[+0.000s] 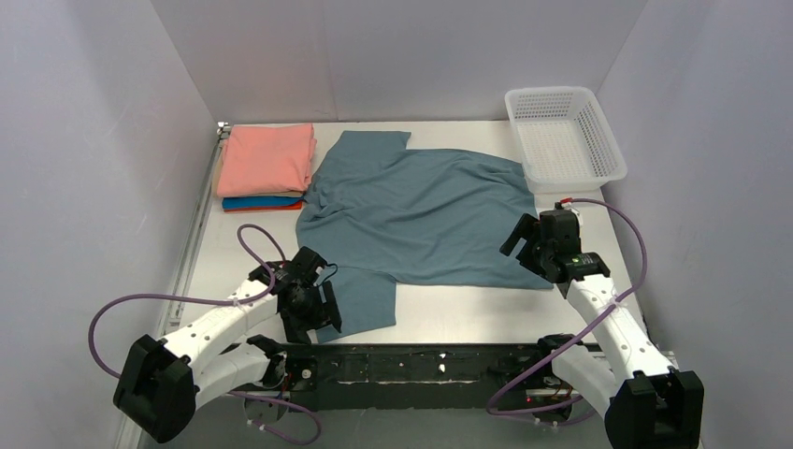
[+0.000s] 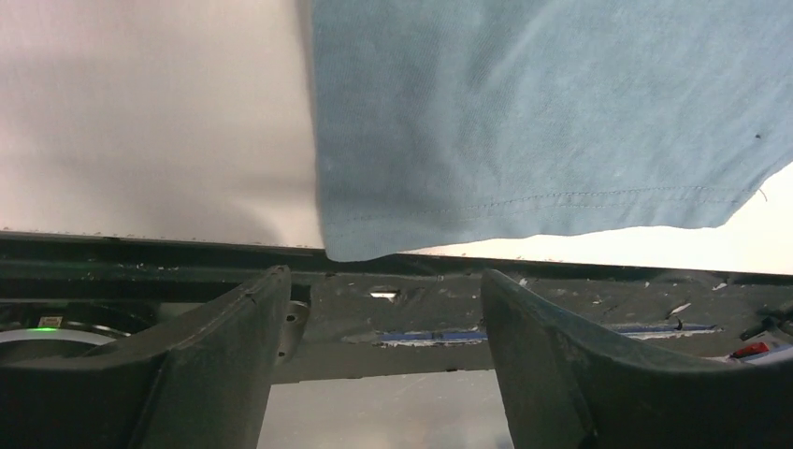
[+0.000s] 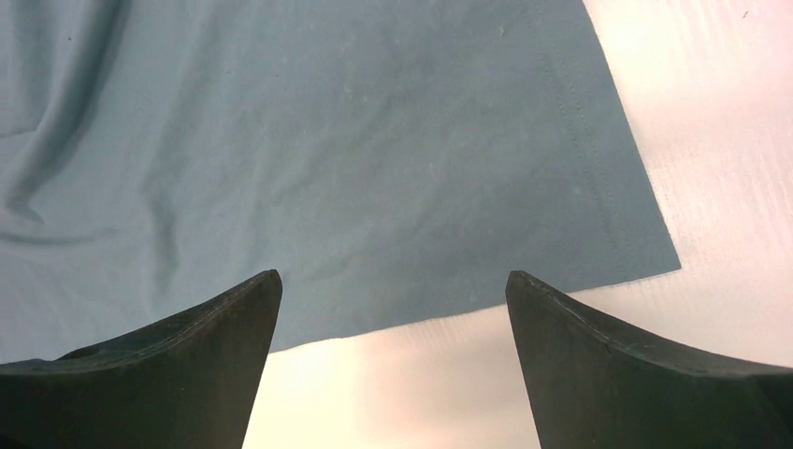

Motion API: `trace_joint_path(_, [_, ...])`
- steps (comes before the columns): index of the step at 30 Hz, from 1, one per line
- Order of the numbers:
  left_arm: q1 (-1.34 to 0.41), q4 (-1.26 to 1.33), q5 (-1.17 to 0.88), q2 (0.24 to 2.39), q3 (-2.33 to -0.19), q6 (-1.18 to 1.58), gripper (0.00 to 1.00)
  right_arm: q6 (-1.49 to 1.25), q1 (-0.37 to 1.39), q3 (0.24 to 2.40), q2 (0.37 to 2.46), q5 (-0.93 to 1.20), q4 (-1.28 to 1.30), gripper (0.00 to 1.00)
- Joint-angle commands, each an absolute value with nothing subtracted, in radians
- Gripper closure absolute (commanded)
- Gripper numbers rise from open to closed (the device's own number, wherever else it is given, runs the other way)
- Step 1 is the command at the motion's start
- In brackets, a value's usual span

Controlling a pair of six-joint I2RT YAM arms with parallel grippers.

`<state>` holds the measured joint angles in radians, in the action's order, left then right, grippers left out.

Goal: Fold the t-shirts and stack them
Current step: Flatten out the tshirt, then grab the side of the flattened tshirt closest away from the robot with both arms

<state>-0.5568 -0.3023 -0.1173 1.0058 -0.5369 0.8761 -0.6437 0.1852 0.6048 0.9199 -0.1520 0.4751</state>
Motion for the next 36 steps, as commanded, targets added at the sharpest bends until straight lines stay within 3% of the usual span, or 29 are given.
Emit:
trace_joint_path(1, [-0.57, -0.378, -0.097, 1.015, -0.51, 0.894, 0.3, -0.691, 0.171, 0.601, 0.903, -0.176, 0.462, 0.02])
trace_joint_path(5, [-0.572, -0.356, -0.11, 1.041, -0.49, 0.895, 0.48, -0.702, 0.158, 0.608, 0.914, -0.191, 0.483, 0.02])
trace_joint_path(12, [-0.574, -0.349, -0.065, 1.095, -0.476, 0.886, 0.5, -0.71, 0.114, 0.597, 0.921, -0.156, 0.47, 0.03])
trace_joint_path(16, [-0.575, -0.31, -0.047, 1.152, -0.478, 0.894, 0.58, -0.716, 0.085, 0.597, 0.925, -0.163, 0.493, 0.03])
trace_joint_path(23, [-0.575, -0.248, -0.042, 1.217, -0.509, 0.899, 0.86, -0.761, -0.026, 0.596, 0.867, -0.183, 0.623, 0.05])
trace_joint_path(25, [-0.575, -0.246, -0.055, 1.223, -0.525, 0.895, 1.0, -0.79, -0.055, 0.59, 0.838, -0.243, 0.679, 0.05])
trace_joint_path(29, [-0.577, -0.247, -0.095, 1.195, -0.537, 0.893, 1.0, -0.805, -0.131, 0.547, 0.806, -0.237, 0.697, 0.05])
trace_joint_path(36, [-0.577, -0.27, -0.105, 1.096, -0.508, 0.897, 1.0, -0.806, -0.181, 0.507, 0.952, -0.169, 0.627, 0.18])
